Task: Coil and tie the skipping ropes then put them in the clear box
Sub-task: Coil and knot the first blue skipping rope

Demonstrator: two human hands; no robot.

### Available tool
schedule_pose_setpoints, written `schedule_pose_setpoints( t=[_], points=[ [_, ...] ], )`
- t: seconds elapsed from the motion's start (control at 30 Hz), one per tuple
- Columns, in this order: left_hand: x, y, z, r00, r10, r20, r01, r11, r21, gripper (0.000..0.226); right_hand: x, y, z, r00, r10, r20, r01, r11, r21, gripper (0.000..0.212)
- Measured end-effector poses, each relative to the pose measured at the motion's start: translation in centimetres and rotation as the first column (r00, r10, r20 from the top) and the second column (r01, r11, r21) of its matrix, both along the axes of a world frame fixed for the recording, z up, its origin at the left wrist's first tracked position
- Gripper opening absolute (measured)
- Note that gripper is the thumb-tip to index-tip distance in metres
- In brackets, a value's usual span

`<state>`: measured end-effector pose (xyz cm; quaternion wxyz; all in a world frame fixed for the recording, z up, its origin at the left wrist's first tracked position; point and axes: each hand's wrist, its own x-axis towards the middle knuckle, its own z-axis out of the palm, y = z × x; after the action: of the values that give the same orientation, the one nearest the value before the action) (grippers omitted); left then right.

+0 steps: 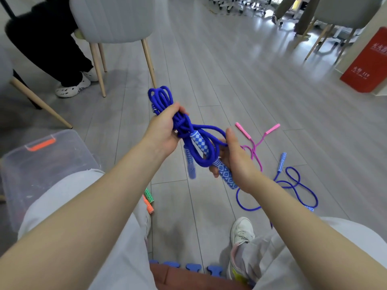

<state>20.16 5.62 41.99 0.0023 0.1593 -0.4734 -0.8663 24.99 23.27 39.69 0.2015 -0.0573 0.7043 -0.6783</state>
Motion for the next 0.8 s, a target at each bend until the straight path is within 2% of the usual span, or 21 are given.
schedule_pose_setpoints(
  t=[0.07,0.13,0.23,0.37,0.5,0.67,0.8],
  points=[
    [-0.2,-0.6,0.4,0.995,0.1,0.003,-0.1,0.994,0.051,0.027,0.1,0.2,-0.3,0.985,-0.054,-0.166,0.08,0.984,0.157,0.052],
    [-0.4,-1.3,1.1,0.987,0.161,0.014,-0.161,0.984,0.076,0.028,0.0,0.6,-1.1,0.939,0.02,-0.343,0.09,0.95,0.3,0.041],
    [-0.1,-1.9,1.7,0.978,0.206,0.038,-0.208,0.976,0.064,0.032,-0.6,1.7,-1.9,0.841,0.166,-0.515,0.151,0.842,0.518,0.037],
    [0.2,-2.8,1.9,0.968,0.244,0.065,-0.247,0.968,0.04,0.022,-1.0,2.3,-2.5,0.807,0.322,-0.496,0.149,0.701,0.697,0.036],
    [0.4,-3.8,1.7,0.953,0.296,0.059,-0.297,0.955,0.014,0.021,-0.8,3.1,-2.5,0.809,0.36,-0.464,0.143,0.647,0.749,0.034],
    [0.5,-5.2,1.6,0.953,0.29,0.084,-0.301,0.937,0.179,0.029,-1.1,3.6,-1.6,0.777,0.409,-0.478,0.205,0.554,0.807,0.051],
    [0.7,-5.6,1.6,0.965,0.248,0.087,-0.262,0.916,0.303,0.03,-1.6,5.1,-1.0,0.77,0.415,-0.485,0.218,0.543,0.811,0.054]
  ],
)
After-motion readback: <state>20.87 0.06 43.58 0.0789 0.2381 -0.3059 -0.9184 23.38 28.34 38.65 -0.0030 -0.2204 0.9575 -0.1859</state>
